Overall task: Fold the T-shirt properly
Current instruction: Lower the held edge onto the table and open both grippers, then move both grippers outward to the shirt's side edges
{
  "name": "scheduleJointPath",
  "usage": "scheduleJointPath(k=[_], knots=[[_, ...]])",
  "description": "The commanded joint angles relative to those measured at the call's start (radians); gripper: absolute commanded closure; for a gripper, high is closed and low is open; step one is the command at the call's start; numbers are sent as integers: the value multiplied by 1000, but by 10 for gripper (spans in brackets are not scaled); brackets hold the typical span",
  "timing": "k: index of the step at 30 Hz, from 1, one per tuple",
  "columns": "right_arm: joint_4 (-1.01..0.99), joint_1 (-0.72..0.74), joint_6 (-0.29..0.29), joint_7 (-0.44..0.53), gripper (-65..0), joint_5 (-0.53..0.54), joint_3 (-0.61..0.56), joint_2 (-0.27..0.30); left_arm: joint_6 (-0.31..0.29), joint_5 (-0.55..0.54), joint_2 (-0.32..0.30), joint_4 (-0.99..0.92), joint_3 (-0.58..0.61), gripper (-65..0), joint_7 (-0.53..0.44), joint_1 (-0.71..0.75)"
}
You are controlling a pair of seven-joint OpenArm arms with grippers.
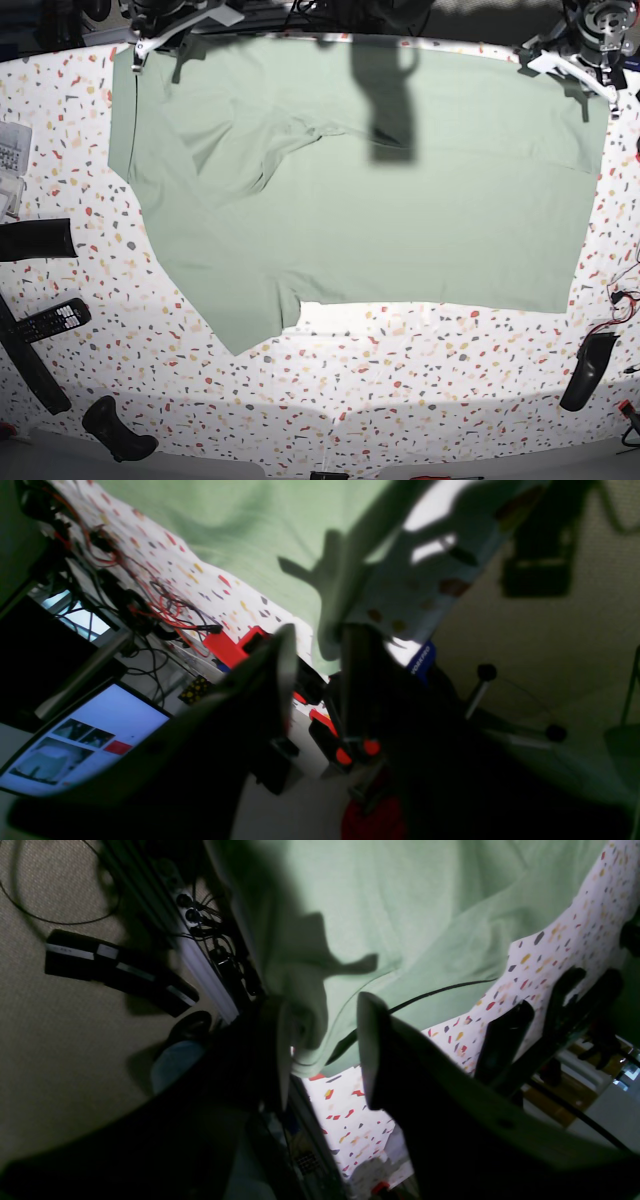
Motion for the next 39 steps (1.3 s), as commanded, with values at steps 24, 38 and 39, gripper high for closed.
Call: scheduleJointPath(k=[24, 38, 39], knots=[[18, 16, -148, 316, -223, -12, 3, 14, 139, 230, -19, 15, -8, -168, 105, -37], [18, 224, -221, 266, -223, -11, 41, 11, 176, 167, -19, 15, -8, -168, 74, -338], [18, 241, -221, 266, -223, -4, 56, 8, 176, 154, -19, 15, -8, -168, 70, -361]])
